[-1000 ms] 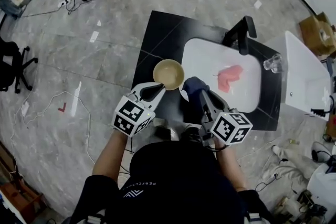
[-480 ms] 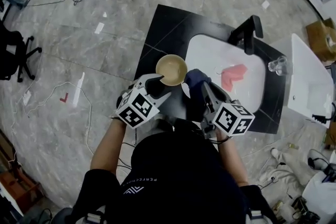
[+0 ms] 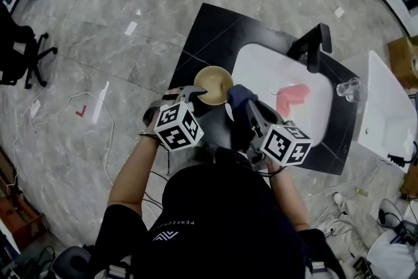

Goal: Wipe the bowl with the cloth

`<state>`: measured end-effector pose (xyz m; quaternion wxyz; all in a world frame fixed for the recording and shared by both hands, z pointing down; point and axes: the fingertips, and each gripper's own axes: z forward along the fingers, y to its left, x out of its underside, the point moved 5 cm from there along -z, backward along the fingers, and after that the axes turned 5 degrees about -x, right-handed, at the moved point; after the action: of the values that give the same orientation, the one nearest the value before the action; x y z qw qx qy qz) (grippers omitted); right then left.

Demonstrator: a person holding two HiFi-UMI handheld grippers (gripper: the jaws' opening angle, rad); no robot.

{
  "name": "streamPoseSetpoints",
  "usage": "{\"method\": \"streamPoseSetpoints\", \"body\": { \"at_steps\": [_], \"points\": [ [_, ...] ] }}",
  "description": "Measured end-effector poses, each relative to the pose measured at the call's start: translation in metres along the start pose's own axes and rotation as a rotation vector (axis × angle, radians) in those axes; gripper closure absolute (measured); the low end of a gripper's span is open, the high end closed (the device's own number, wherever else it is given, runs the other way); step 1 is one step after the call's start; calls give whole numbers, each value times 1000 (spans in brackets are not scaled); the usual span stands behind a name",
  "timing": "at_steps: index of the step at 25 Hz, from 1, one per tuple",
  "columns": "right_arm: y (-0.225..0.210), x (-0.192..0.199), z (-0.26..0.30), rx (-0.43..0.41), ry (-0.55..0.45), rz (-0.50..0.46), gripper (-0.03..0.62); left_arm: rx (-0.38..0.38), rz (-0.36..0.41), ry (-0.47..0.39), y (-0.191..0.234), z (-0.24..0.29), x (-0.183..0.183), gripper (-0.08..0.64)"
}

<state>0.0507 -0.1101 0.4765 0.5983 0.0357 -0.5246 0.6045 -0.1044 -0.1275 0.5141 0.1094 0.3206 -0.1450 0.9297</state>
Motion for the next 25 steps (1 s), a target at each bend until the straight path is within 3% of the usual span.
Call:
{"method": "streamPoseSetpoints", "body": {
  "at_steps": [7, 11, 18, 25],
  "points": [
    [4, -2, 13, -55, 40, -6, 534, 26, 77, 50, 1, 9, -6, 376],
    [4, -2, 17, -84, 60, 1, 534, 47, 118, 112, -1, 18, -6, 414],
    [5, -2, 26, -112, 89, -5, 534, 56, 192, 138, -5, 26, -10, 487],
    [5, -13, 22, -120, 47, -26, 534, 35, 153, 101, -4, 24, -16, 529]
  ]
}}
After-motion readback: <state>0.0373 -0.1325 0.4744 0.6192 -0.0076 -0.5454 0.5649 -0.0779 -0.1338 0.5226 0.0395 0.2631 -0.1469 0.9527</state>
